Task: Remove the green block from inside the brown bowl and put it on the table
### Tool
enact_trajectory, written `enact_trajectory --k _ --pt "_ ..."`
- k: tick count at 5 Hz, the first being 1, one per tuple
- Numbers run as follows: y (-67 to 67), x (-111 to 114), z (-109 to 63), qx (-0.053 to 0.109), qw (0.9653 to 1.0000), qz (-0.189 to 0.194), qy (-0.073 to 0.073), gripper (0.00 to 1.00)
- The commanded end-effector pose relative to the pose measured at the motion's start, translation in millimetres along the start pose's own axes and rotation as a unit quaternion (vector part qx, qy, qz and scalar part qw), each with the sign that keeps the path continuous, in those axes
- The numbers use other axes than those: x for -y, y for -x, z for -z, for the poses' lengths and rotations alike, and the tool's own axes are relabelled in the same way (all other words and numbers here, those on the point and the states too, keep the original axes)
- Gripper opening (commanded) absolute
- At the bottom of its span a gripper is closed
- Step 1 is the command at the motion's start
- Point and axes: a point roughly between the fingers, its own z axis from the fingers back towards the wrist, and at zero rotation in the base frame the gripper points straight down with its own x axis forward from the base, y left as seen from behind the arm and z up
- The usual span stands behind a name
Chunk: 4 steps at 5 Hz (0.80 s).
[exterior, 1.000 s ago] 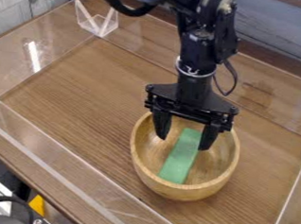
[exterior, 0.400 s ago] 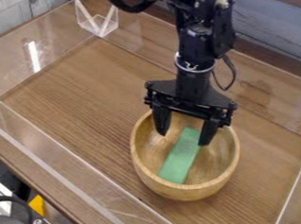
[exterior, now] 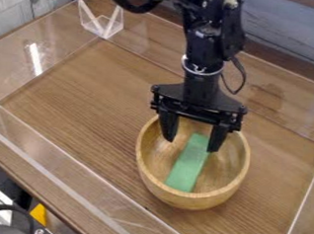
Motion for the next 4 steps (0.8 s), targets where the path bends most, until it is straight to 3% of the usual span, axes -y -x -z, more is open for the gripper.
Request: enact_trajectory --k 1,4 --pt "-11.3 2.9 -18.9 0.035 0.9992 -0.005 0.016 1.00" --pt "-1.7 4.7 -18.2 0.033 0.9992 -0.009 0.023 1.00"
